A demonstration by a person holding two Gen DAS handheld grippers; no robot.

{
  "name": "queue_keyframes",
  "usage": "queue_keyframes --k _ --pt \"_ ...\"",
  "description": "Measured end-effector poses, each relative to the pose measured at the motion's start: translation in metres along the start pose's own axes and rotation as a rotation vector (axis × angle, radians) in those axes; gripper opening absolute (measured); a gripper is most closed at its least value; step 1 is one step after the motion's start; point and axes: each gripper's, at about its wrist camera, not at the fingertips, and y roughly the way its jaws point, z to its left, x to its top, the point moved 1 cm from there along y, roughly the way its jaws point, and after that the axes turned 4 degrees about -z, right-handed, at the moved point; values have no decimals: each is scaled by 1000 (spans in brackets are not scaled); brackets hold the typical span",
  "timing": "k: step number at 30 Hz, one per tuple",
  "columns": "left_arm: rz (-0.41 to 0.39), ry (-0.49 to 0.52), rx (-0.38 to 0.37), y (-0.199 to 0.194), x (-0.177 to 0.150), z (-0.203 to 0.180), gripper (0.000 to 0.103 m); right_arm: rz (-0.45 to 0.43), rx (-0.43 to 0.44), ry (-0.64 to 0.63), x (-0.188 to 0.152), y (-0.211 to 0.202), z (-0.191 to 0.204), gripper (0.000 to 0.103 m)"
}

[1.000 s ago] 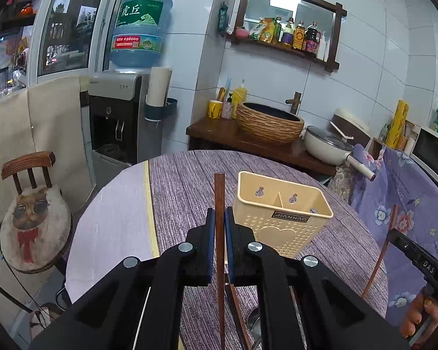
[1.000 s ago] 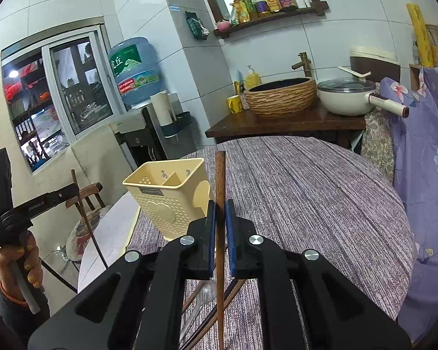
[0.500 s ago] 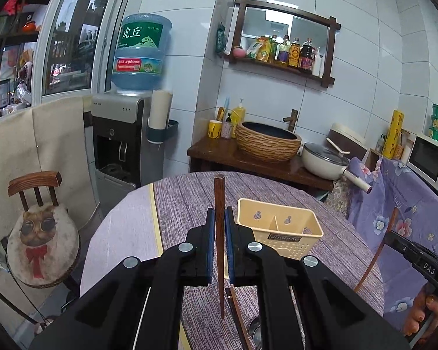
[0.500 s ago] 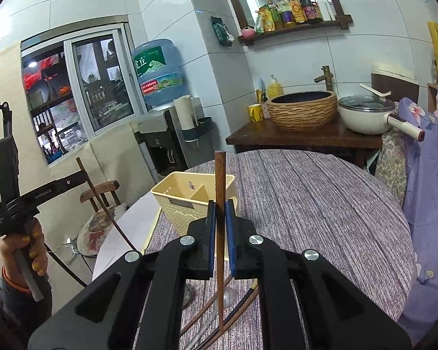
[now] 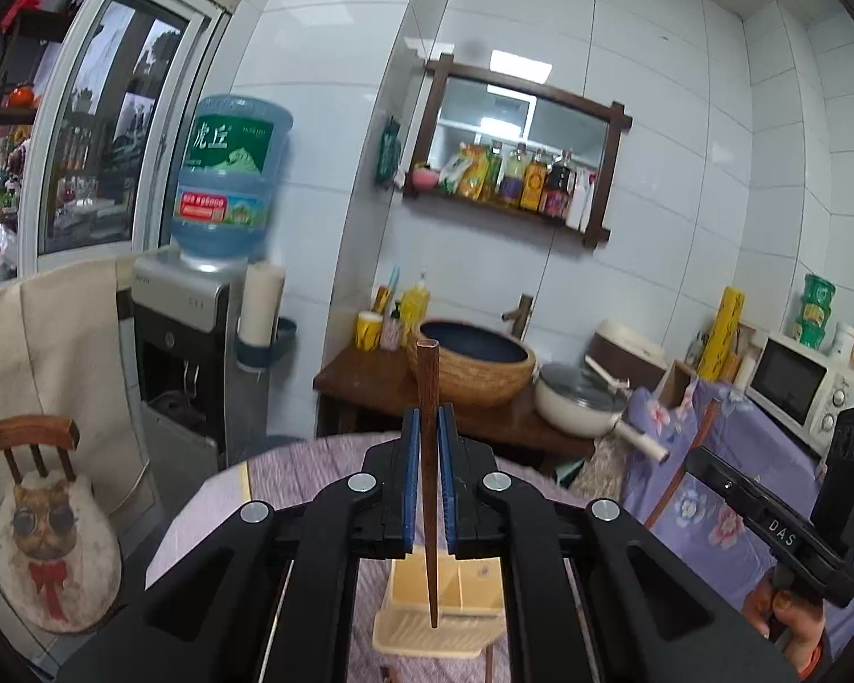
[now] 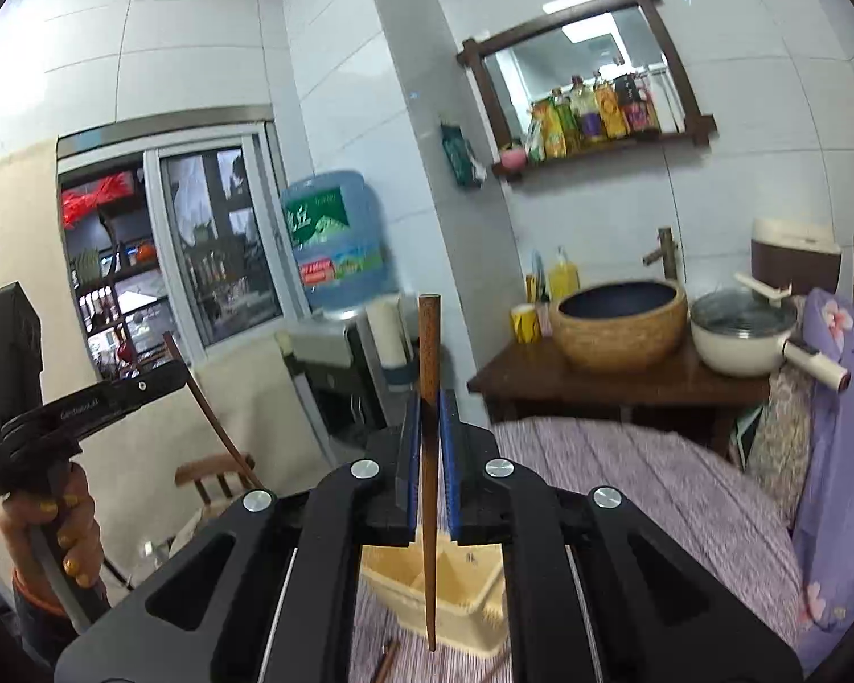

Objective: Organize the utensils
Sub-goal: 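Lift both held chopsticks upright and carry them over the cream holder, then lower the chopsticks into the holder and open both grippers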

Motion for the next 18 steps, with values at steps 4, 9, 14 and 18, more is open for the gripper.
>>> queue_keyframes --k 4,9,14,18 --pt "-9 -3 40 31 1 -8 8 -60 -61 -33 3 20 6 8" --pt "51 1 81 68 -38 -5 8 -19 -118 -48 -34 52 -2 8" --pt "147 -20 87 90 -79 4 8 68 -130 -20 -74 76 -18 8" --pt "194 -31 84 97 -97 9 8 97 -135 -4 -91 82 -24 8"
